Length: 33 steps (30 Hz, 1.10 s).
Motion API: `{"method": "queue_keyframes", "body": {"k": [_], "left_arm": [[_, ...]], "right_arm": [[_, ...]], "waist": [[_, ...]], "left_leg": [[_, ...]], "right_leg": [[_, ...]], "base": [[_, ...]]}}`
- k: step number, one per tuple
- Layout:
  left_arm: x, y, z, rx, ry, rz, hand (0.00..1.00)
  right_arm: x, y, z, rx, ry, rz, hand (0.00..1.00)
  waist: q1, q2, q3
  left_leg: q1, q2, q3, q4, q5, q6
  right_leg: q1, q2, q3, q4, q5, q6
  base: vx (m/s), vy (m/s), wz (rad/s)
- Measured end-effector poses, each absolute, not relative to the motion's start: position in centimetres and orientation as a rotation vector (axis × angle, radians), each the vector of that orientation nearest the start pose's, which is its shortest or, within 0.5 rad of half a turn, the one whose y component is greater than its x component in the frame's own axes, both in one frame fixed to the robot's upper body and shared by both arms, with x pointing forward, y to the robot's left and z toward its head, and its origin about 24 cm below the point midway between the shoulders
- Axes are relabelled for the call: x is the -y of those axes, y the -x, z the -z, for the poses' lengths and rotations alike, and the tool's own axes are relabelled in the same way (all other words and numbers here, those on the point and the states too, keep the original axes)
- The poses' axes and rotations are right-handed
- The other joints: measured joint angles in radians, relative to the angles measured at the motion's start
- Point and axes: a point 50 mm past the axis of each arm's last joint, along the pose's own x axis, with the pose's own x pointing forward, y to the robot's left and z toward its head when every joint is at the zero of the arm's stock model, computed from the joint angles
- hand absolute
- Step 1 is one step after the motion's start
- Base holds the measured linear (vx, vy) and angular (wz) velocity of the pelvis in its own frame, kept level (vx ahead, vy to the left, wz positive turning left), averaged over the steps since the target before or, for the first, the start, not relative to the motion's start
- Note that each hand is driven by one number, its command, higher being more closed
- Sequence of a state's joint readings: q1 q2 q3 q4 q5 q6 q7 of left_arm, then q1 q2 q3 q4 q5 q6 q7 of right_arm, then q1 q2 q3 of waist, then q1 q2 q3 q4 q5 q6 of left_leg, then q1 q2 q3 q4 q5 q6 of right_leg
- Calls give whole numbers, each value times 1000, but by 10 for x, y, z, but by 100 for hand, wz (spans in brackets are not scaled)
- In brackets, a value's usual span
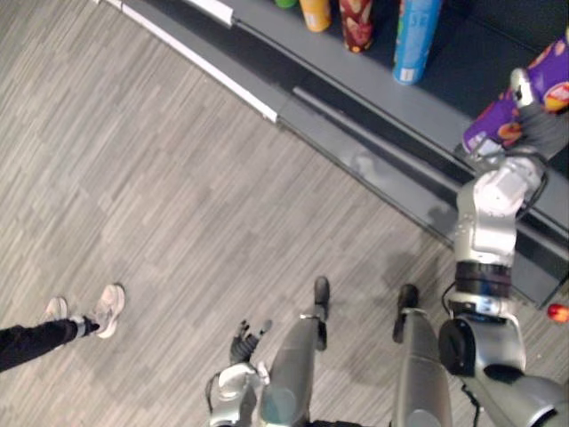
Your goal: Put the gum and the chips on the shelf.
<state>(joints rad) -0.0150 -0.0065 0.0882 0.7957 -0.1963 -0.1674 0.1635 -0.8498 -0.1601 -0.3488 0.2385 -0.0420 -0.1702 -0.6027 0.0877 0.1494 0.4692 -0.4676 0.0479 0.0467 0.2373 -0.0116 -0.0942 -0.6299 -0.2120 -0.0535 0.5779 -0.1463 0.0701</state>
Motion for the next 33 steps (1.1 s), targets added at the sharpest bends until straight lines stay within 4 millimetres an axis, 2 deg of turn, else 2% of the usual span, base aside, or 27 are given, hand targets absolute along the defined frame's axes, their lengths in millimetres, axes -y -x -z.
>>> {"method": "queue_keyframes", "body": {"k": [5, 8, 15, 22, 26, 29, 33], "left_arm": [[-168, -192, 106, -602, 195, -323, 0], [-165, -194, 105, -586, 201, -316, 0], [-155, -198, 102, -576, 205, -283, 0], [-148, -204, 98, -551, 237, -262, 0], [-147, -205, 97, -547, 237, -260, 0], [-145, -205, 96, -545, 239, -252, 0], [-144, -205, 96, -543, 239, -250, 0]], "right_arm": [[223, -335, -269, 792, -200, 738, 100], [225, -336, -283, 826, -200, 736, 100], [229, -344, -290, 807, -170, 732, 100], [236, -353, -279, 729, -141, 733, 100], [240, -353, -280, 727, -128, 743, 100], [238, -355, -282, 725, -129, 736, 100], [235, -358, -283, 713, -113, 725, 100]], "waist": [[2, 16, -2], [2, 24, -3], [4, 32, -6], [11, 42, -12], [9, 45, -14], [9, 57, -22], [13, 59, -23]], "left_leg": [[-7, 0, 6, -4, 5, -1], [-21, 0, 27, -19, 24, -1], [-34, -1, 30, -26, 33, -4], [-44, -3, 49, -44, 53, -5], [-59, -7, 50, -45, 61, -7], [-72, -9, 53, -46, 65, -8], [-75, -16, 56, -62, 77, -6]], "right_leg": [[-17, -1, 5, 12, -2, -3], [-47, -9, 10, 24, -3, -4], [-72, -14, 12, 35, -6, -9], [-104, -21, 19, 54, -7, -11], [-126, -29, 18, 71, -12, -12], [-140, -33, 17, 77, -13, -12], [-159, -39, 23, 87, -14, -12]], "base": [[8, -29, -1], [7, -36, 3], [0, -39, 2], [9, -49, 1], [-3, -37, 6], [-19, -37, 6], [-18, -37, 3]]}}
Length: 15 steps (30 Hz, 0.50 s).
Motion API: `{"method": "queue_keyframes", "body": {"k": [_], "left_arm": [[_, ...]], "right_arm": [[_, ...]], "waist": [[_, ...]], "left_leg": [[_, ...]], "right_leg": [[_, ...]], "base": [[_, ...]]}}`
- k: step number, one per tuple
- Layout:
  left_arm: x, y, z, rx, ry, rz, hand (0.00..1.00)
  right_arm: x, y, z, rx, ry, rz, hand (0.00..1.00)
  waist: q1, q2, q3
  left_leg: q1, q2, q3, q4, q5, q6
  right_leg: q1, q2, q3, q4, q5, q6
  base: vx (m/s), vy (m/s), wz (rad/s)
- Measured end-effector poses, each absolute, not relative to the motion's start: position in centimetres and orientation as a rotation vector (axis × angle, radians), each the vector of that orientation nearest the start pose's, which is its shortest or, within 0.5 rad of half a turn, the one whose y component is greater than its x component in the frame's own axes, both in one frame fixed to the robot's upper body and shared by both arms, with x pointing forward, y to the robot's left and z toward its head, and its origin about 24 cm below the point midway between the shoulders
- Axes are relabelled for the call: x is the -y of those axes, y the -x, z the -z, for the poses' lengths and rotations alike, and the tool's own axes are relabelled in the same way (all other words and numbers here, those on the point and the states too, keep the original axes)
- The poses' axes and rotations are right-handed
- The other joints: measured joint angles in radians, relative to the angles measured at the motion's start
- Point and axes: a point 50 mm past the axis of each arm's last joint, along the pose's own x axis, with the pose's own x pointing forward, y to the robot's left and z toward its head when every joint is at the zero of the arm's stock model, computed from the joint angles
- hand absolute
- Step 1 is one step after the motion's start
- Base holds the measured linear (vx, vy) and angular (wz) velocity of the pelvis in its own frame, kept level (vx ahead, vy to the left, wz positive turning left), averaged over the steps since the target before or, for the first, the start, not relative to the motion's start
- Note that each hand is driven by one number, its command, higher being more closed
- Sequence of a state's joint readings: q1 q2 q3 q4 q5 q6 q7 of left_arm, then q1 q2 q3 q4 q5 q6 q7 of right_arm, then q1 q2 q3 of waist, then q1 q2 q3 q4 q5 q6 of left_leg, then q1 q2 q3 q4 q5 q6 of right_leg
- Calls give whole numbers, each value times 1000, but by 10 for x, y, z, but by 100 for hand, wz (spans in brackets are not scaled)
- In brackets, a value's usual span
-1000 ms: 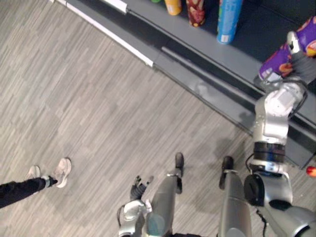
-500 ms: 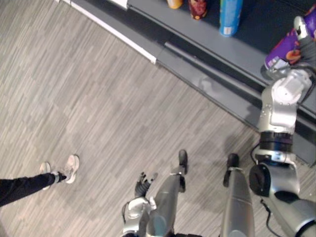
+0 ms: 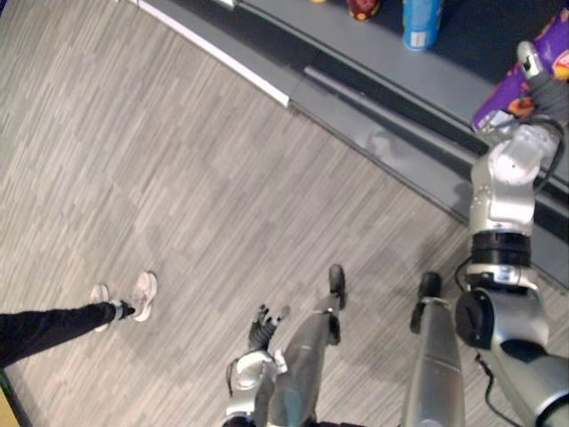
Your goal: Put the gum and the chips on the shelf.
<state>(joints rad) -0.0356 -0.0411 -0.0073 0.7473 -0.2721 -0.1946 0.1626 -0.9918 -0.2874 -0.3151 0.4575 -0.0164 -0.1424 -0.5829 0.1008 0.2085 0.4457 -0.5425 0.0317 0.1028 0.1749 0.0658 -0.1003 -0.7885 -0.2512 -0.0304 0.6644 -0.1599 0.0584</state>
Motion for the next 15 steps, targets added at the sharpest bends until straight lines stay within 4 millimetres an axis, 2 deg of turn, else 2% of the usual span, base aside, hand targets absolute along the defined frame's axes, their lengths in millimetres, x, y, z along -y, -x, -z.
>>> {"method": "queue_keyframes", "body": {"k": [4, 15], "left_arm": [[-141, -207, 95, -538, 254, -239, 0], [-137, -211, 89, -509, 282, -235, 0]], "right_arm": [[237, -357, -297, 747, -115, 723, 100], [239, -348, -332, 851, -142, 788, 100]], "waist": [[13, 7, -5], [16, 11, -8]], "left_leg": [[-21, -6, 6, -2, 5, 0], [-56, -21, 33, -17, 26, 2]], "right_leg": [[-30, -5, 9, 12, 0, 0], [-93, -27, 29, 44, -6, 3]], "base": [[-25, -29, 2], [-45, -19, 4]]}}
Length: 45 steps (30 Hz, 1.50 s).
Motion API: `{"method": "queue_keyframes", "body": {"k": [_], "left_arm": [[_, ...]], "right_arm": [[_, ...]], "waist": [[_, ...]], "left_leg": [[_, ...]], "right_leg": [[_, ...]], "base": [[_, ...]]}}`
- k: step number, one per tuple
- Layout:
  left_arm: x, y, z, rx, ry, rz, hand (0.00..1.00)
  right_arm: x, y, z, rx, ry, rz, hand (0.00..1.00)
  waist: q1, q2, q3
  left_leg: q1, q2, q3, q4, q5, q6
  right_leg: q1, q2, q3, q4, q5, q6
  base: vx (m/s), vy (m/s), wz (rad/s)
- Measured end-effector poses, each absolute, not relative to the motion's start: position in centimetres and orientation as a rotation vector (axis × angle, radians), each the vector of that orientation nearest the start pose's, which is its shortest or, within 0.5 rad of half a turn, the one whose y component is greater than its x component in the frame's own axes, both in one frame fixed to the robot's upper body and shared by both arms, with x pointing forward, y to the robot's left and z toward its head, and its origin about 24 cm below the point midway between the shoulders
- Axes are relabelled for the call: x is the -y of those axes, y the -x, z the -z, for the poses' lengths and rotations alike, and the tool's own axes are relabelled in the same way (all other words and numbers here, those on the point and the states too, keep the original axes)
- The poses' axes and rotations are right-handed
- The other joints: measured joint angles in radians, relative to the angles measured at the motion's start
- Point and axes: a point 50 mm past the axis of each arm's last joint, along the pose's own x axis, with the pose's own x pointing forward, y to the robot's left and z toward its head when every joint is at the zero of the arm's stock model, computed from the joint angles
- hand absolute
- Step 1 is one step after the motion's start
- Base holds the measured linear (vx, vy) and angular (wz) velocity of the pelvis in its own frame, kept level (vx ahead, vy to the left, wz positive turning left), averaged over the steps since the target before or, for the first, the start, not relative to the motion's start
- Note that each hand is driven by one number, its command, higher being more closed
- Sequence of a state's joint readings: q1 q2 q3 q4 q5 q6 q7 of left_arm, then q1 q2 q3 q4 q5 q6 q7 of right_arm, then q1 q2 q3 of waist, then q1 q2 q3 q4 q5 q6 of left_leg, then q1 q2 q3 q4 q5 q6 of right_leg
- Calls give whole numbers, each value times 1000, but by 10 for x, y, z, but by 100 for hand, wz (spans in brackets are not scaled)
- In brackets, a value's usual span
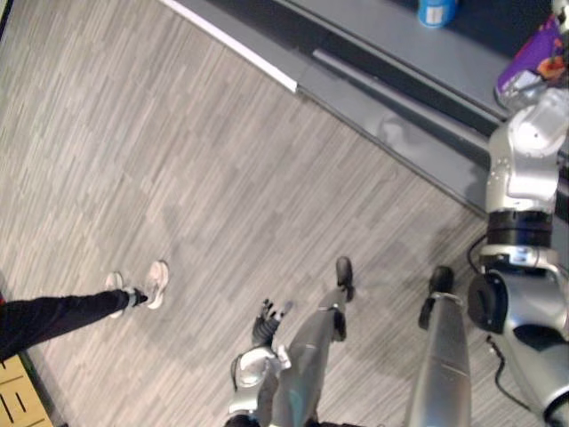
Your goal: Put the gum and the chips on the shelf.
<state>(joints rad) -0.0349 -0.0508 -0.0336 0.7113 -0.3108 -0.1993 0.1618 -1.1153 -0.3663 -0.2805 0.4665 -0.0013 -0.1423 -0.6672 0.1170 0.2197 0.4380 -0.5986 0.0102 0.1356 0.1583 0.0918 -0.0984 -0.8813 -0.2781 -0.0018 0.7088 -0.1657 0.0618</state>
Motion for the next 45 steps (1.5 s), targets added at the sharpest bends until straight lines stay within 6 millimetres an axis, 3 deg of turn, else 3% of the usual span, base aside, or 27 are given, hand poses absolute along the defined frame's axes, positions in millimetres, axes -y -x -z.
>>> {"method": "queue_keyframes", "body": {"k": [11, 29, 30, 37, 45], "left_arm": [[-134, -212, 87, -494, 280, -220, 0], [-128, -217, 79, -458, 314, -194, 0], [-128, -217, 79, -458, 314, -193, 0], [-128, -217, 79, -458, 314, -193, 0], [-128, -217, 79, -458, 314, -194, 0]], "right_arm": [[252, -341, -346, 894, -62, 857, 100], [248, -342, -354, 908, 0, 904, 100], [246, -342, -355, 921, 6, 897, 0], [242, -349, -346, 882, 24, 879, 0], [229, -360, -320, 800, 9, 845, 0]], "waist": [[-2, 1, 0], [-2, 1, 0], [-2, 1, 0], [0, 1, 0], [-1, 1, 0]], "left_leg": [[-14, -2, 19, 2, 2, 1], [-55, -17, 44, 21, 4, 7], [-60, -17, 45, 21, 4, 7], [-82, -14, 49, 43, -5, 8], [-106, 13, 65, 143, -61, 11]], "right_leg": [[-25, -4, 12, 13, -1, 0], [-86, -15, 47, 40, -8, 13], [-91, -14, 50, 40, -8, 13], [-110, -8, 58, 46, -4, 8], [-101, 12, 68, 50, -3, 9]], "base": [[-49, -4, 0], [-61, 7, 0], [-47, 7, -2], [-53, 8, -2], [-45, 22, -10]]}}
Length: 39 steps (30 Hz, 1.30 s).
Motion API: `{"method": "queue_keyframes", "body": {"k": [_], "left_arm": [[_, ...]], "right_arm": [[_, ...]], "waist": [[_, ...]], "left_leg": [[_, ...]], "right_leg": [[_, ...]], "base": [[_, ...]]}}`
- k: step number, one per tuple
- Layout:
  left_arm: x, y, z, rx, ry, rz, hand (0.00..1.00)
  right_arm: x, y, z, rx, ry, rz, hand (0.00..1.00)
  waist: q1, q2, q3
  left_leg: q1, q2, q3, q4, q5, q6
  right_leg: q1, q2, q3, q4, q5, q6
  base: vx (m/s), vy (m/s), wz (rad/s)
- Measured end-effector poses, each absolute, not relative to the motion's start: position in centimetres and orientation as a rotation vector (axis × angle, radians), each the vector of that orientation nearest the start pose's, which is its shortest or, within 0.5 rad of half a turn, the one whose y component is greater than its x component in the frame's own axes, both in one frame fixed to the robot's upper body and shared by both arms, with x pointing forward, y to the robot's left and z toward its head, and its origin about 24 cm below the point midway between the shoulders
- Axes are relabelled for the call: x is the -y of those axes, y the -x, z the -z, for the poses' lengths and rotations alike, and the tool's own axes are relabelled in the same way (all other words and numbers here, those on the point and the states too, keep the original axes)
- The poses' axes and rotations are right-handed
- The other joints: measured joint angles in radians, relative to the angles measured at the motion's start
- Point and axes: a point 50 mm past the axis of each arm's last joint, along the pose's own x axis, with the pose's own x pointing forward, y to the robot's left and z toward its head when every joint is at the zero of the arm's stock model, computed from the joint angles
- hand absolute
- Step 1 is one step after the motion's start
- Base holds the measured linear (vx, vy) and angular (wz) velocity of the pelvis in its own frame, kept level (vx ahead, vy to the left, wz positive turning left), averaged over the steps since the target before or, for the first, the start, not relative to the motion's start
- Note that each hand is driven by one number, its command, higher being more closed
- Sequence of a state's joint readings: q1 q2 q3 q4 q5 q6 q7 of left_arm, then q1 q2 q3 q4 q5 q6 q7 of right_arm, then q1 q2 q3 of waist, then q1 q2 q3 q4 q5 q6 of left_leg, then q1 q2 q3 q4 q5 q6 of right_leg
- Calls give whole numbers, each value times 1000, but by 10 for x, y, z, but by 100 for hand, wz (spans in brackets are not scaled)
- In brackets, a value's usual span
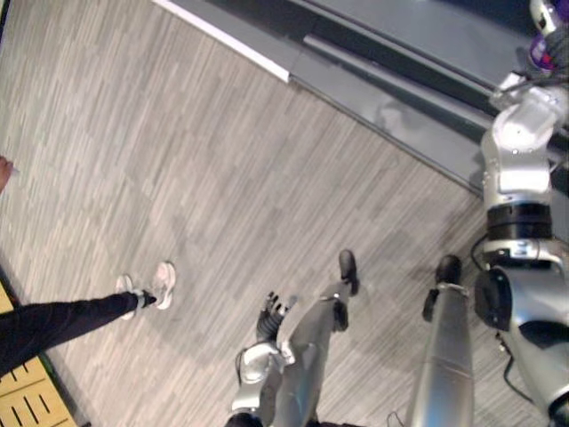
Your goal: Put the gum and the chips on the shelf.
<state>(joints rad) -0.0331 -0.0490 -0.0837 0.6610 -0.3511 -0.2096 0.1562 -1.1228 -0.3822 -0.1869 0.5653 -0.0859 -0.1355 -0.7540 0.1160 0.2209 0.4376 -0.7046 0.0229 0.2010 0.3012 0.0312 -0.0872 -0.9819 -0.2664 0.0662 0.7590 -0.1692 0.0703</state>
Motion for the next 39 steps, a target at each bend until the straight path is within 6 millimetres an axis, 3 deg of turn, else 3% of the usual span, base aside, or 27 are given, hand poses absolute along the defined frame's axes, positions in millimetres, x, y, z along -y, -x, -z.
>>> {"method": "queue_keyframes", "body": {"k": [7, 13, 14, 17, 21, 25, 29, 33, 34, 39], "left_arm": [[-128, -217, 80, -460, 314, -195, 0], [-131, -214, 84, -485, 312, -208, 0], [-131, -212, 88, -502, 310, -211, 0], [-139, -206, 96, -543, 314, -250, 0], [-151, -194, 109, -610, 333, -321, 0], [-166, -180, 121, -688, 254, -351, 0], [-180, -160, 135, -789, 165, -351, 0], [-196, -130, 149, -908, 143, -409, 0], [-197, -125, 151, -925, 137, -415, 0], [-203, -91, 160, -1015, 171, -492, 0]], "right_arm": [[221, -367, -291, 717, 0, 819, 0], [208, -374, -241, 566, -19, 777, 0], [206, -377, -217, 487, -9, 761, 0], [203, -372, -171, 357, -4, 732, 0], [197, -356, -105, 164, 16, 685, 0], [180, -312, -20, -88, 17, 579, 0], [180, -273, 24, -218, 52, 489, 0], [202, -218, 70, -406, 121, 443, 0], [203, -210, 75, -432, 124, 438, 0], [211, -134, 126, -735, 119, 395, 0]], "waist": [[0, 0, 0], [0, 0, 0], [-2, -1, 0], [-5, -2, 0], [-21, -16, -6], [-35, -75, -33], [-84, -130, -103], [-116, -181, -180], [-118, -187, -195], [-138, -208, -300]], "left_leg": [[-8, 33, 2, 102, -59, -1], [11, 75, 2, 184, -109, 3], [39, 87, 3, 207, -129, 4], [105, 117, 2, 241, -175, -2], [196, 141, 7, 247, -206, -1], [348, 174, 45, 209, -240, -7], [419, 176, 62, 139, -242, -9], [521, 144, 104, 40, -231, 9], [536, 140, 114, 24, -228, 12], [658, 100, 144, -101, -208, 25]], "right_leg": [[33, 24, 0, 4, -2, 4], [91, 58, -5, -10, -3, 8], [130, 67, -6, -17, -4, 10], [224, 94, -13, -51, -5, 14], [344, 113, -24, -114, -1, 21], [507, 142, -25, -232, 24, 38], [607, 164, -8, -396, 88, 52], [727, 164, 22, -591, 177, 69], [742, 162, 28, -615, 188, 70], [848, 143, 46, -720, 210, 77]], "base": [[-16, 15, -12], [26, -7, -19], [58, -16, -28], [55, -1, -31], [84, 30, -19], [119, 58, -37], [148, 85, -31], [187, 115, -25], [167, 92, -29], [177, 68, -15]]}}
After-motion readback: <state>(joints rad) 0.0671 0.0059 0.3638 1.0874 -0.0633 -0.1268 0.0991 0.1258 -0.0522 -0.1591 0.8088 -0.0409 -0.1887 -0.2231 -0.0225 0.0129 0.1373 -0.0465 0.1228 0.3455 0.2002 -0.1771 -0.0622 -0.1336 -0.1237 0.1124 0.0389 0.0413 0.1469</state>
